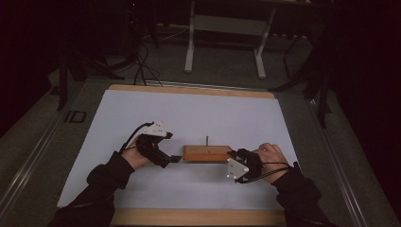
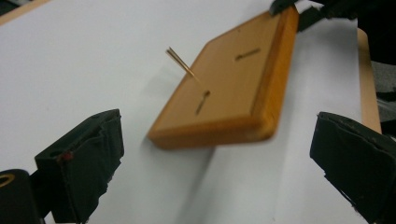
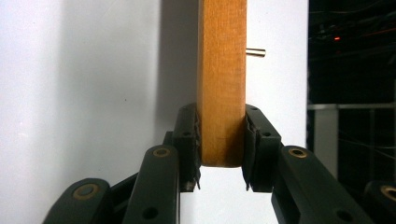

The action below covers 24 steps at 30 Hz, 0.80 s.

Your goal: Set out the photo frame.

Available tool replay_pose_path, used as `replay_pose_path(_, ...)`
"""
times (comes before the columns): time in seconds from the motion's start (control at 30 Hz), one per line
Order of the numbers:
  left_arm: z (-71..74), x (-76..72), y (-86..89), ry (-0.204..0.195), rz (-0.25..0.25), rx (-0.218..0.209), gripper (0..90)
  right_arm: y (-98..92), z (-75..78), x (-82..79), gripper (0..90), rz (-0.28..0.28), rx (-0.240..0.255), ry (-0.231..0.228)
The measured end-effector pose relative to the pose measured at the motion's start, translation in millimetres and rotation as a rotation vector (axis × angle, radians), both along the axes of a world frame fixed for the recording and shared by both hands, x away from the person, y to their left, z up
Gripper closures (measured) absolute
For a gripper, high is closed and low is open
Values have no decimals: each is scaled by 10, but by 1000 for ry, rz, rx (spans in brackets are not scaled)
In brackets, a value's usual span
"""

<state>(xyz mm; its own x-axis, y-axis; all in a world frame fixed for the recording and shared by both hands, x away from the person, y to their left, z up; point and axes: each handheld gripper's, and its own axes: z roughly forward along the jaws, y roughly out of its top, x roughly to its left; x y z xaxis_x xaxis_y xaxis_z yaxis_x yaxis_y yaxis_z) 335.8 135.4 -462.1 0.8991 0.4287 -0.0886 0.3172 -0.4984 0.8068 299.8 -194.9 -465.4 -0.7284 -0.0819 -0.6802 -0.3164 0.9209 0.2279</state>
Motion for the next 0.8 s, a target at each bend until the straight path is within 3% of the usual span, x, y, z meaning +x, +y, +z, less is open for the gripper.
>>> replay_pose_path(0.07,-6,-56,24,-5,-3,3,29,11,76,88,703,-5,-5,48)
replay_pose_path(0.3,-60,-225,111,6,2,-2,28,29,211,285,702,-6,-9,152)
replay_pose_path(0.47,-191,-362,110,0,13,16,28,28,297,445,701,-15,5,233)
replay_pose_path(0.53,-222,-393,108,-4,17,14,28,24,312,476,700,-18,10,244)
replay_pose_path(0.57,-281,-462,111,-14,34,-1,28,22,328,525,700,-28,35,267)
replay_pose_path(0.8,-367,-535,134,-34,76,-15,28,29,366,610,699,-40,38,306)
